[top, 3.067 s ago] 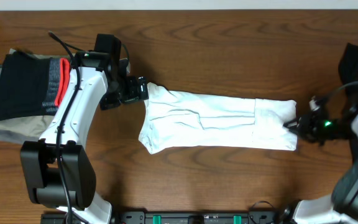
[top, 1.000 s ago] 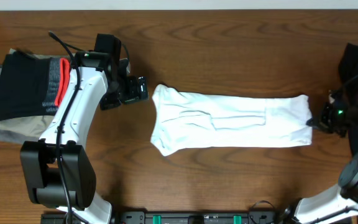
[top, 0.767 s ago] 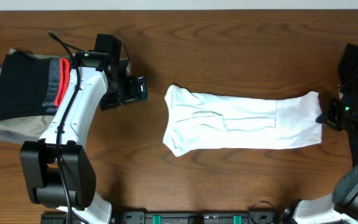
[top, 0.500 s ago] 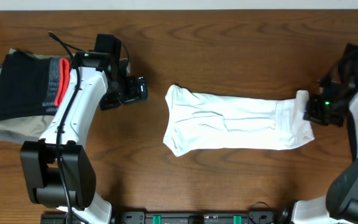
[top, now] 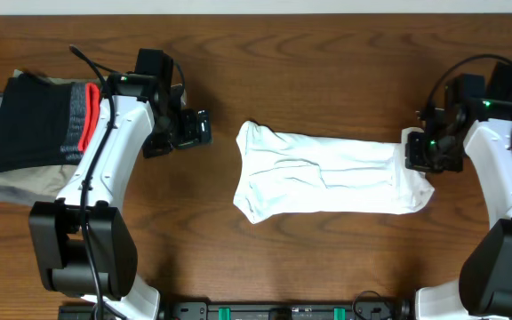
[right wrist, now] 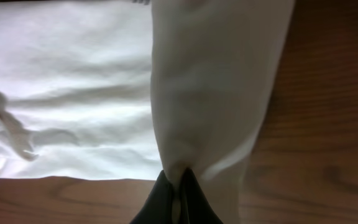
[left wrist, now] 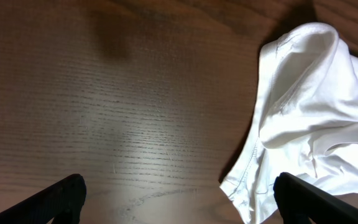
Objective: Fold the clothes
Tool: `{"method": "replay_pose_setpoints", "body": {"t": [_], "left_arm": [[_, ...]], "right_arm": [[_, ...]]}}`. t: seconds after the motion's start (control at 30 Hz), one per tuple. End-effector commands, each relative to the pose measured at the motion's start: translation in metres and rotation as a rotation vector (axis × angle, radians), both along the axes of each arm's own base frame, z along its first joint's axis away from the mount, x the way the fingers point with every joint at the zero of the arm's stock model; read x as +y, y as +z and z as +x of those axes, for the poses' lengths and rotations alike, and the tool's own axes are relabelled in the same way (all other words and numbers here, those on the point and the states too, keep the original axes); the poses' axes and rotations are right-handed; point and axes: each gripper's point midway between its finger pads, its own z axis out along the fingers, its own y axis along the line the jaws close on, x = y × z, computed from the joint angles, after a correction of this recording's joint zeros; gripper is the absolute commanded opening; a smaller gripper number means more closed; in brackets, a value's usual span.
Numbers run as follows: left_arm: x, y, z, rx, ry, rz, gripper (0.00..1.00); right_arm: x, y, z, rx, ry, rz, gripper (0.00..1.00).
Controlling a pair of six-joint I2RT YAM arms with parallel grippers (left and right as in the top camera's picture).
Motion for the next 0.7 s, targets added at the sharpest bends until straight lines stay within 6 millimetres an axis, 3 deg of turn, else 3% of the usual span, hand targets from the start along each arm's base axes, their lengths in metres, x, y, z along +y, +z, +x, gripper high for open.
{"method": "replay_pose_setpoints", "body": {"t": [0.0,0.33,0.67], "left_arm": [[0.003,0.0,-0.004,0.003,-0.001,0.013,0.98],[0.003,0.0,-0.004,0.003,-0.001,0.013,0.98],[0.003,0.0,-0.003,0.002,-0.001,0.013,0.98]], "right_arm": [[0.014,0.004,0.005,-0.014,0.009,0.013,0.01],[0.045,-0.016,0.011,0.025,0.061,0.033,0.01],[0.072,-0.014,0.01,0.023,0.114,0.101,0.01]]}}
